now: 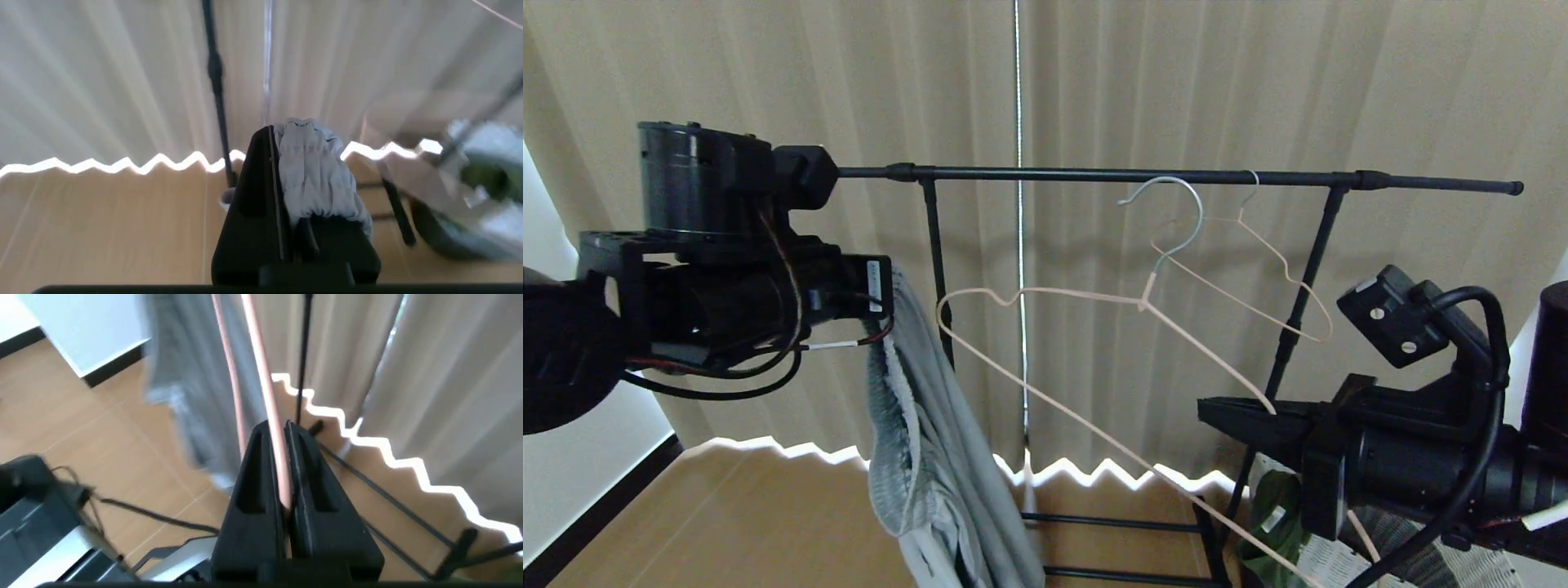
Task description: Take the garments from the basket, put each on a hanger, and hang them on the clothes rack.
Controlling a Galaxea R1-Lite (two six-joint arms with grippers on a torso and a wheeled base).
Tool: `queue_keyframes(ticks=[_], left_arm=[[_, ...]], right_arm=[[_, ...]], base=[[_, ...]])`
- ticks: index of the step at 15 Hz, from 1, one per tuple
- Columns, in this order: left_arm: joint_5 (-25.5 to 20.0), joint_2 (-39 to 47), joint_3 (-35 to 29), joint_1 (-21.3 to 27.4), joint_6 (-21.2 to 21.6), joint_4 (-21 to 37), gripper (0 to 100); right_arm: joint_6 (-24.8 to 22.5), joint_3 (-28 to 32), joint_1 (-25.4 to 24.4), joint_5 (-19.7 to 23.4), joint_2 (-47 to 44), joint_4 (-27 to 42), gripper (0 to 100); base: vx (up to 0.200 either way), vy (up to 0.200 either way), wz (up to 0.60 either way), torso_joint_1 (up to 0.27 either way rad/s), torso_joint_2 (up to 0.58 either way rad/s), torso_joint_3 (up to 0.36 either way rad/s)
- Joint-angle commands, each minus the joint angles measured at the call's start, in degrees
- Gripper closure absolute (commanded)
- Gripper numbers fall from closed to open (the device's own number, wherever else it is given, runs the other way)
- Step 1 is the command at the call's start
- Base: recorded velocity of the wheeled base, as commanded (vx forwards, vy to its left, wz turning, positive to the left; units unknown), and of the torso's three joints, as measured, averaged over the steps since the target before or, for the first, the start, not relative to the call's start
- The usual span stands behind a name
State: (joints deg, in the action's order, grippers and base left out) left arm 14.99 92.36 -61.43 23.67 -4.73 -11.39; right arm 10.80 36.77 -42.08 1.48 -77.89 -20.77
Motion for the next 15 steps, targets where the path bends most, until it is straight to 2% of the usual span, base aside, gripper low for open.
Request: queue_keyframes(ticks=[1, 4, 9, 15], left_arm=[[1.18, 3.53, -2.38, 0.23, 0.16, -0.13, 100], [1.88, 3.53, -2.47, 0.58, 0.51, -0.13, 100], [5.22, 3.71, -2.2, -0.82, 6.93, -0.66, 100], [5.48, 4.06, -1.94, -0.73, 7.63, -1.36, 100]], right_arm=[[0.1, -0.38, -3.45, 0.02, 1.25, 0.03, 100], [0.27, -0.47, -5.03, 0.02, 1.16, 0.03, 100], [1.5, -0.82, -7.75, 0.02, 1.86, -0.06, 100], [1.77, -2.14, -8.98, 0.02, 2.48, -0.06, 100]], base=[[0.0, 0.0, 0.0, 0.0, 0.0, 0.0], [0.0, 0.0, 0.0, 0.0, 0.0, 0.0], [0.0, 0.0, 0.0, 0.0, 0.0, 0.0], [0.0, 0.0, 0.0, 0.0, 0.0, 0.0]])
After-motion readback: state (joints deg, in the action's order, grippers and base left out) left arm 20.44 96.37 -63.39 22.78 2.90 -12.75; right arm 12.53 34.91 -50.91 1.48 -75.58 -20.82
